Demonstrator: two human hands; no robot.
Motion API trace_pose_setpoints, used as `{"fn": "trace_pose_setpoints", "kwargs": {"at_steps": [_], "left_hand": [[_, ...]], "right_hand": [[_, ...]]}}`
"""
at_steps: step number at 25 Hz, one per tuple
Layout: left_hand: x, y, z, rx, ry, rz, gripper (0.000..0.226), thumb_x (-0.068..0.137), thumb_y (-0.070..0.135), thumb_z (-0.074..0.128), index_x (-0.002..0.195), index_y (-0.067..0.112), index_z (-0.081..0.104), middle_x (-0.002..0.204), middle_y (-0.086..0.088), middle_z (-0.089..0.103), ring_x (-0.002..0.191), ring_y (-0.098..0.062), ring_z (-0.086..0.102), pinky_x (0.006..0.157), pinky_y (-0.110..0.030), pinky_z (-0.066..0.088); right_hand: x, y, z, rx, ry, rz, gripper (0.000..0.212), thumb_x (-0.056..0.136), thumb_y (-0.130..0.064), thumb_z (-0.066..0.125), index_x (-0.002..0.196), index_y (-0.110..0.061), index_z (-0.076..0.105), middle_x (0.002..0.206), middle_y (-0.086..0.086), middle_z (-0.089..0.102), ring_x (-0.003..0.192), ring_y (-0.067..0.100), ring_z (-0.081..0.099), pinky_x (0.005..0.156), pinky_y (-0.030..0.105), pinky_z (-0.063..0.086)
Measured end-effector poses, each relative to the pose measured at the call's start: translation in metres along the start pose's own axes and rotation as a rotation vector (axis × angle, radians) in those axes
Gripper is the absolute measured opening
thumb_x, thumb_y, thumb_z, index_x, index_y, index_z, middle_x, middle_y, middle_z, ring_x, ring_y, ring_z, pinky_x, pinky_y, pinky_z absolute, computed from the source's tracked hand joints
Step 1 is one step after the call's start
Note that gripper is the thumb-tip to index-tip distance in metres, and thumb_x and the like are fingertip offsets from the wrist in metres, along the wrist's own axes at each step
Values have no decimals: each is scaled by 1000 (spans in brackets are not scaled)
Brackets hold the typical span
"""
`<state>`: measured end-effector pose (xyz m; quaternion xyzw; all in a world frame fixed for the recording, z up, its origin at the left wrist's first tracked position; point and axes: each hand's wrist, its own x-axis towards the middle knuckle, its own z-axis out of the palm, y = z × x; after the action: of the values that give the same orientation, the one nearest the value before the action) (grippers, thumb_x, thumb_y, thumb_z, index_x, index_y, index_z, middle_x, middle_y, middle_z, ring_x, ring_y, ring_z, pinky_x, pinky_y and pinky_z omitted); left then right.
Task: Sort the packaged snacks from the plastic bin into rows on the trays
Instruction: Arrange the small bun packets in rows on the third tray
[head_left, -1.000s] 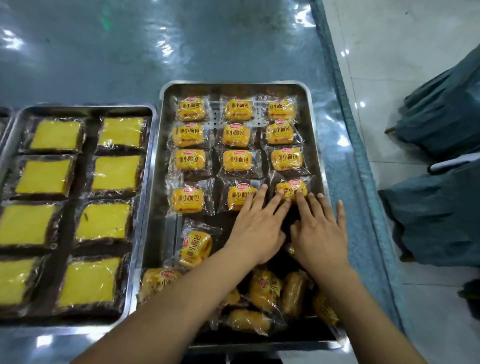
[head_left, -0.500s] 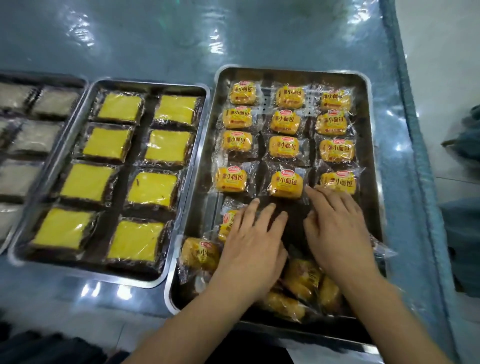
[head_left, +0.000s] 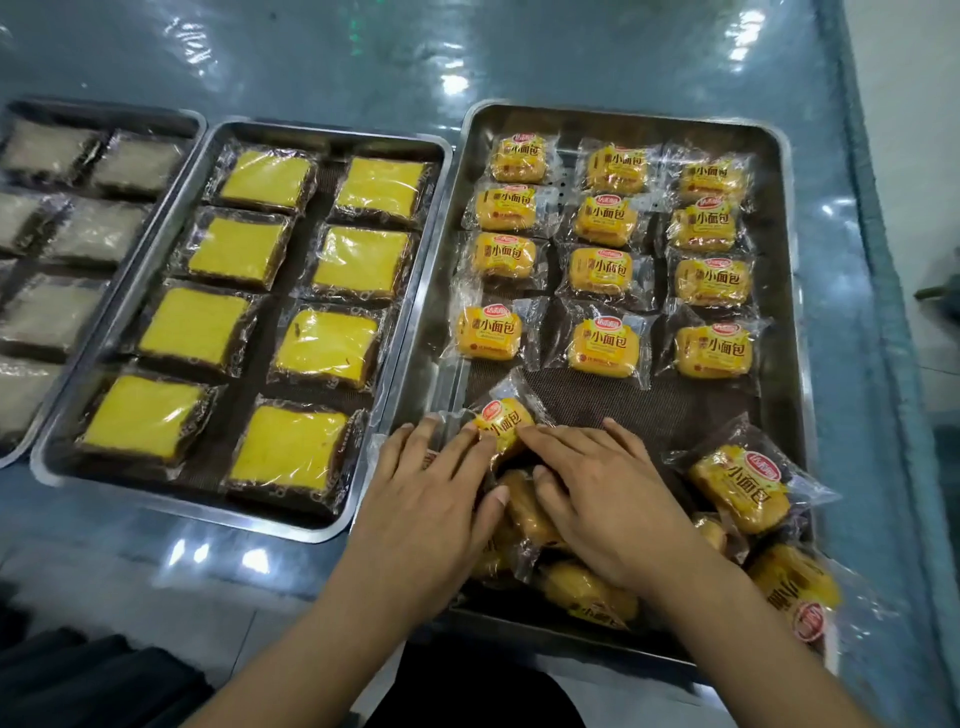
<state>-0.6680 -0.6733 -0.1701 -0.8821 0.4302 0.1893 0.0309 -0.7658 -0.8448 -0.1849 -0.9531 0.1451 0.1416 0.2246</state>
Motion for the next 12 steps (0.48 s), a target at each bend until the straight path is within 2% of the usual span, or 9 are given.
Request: {"fn": "trace_pose_setpoints", "kwargs": {"at_steps": [2,5,8,12], "left_hand": [[7,-4,-2,2,-22,-11,65,102,59,10,154,27,34,158,3,39,149,-30,24,119,-44,5],[16,-9,-2,37,-33,-25,71,97,62,0,159,31,12,167,8,12,154,-27,0,121,-43,-7],[25,-16,-6,36,-22,-30,73,92,64,-6,159,35,4,167,11,2,154,-26,-5,123,-45,-5],[33,-28,-6,76,-18,-49,72,91,60,-4,158,35,7,167,12,5,154,-25,-1,124,-48,2]], "right_hand": [[-1,-7,3,18,-6,37,59,100,-50,13,153,-36,33,148,-16,46,138,5,37,124,36,8],[0,-19,8,63,-9,79,53,106,-46,22,156,-31,28,151,-13,42,139,7,37,125,38,10],[-1,-26,14,116,-40,84,57,106,-48,19,160,-29,17,160,-12,30,145,7,30,126,42,3],[12,-30,16,164,-52,87,58,106,-49,17,160,-30,13,163,-12,25,149,7,24,125,47,0]]}}
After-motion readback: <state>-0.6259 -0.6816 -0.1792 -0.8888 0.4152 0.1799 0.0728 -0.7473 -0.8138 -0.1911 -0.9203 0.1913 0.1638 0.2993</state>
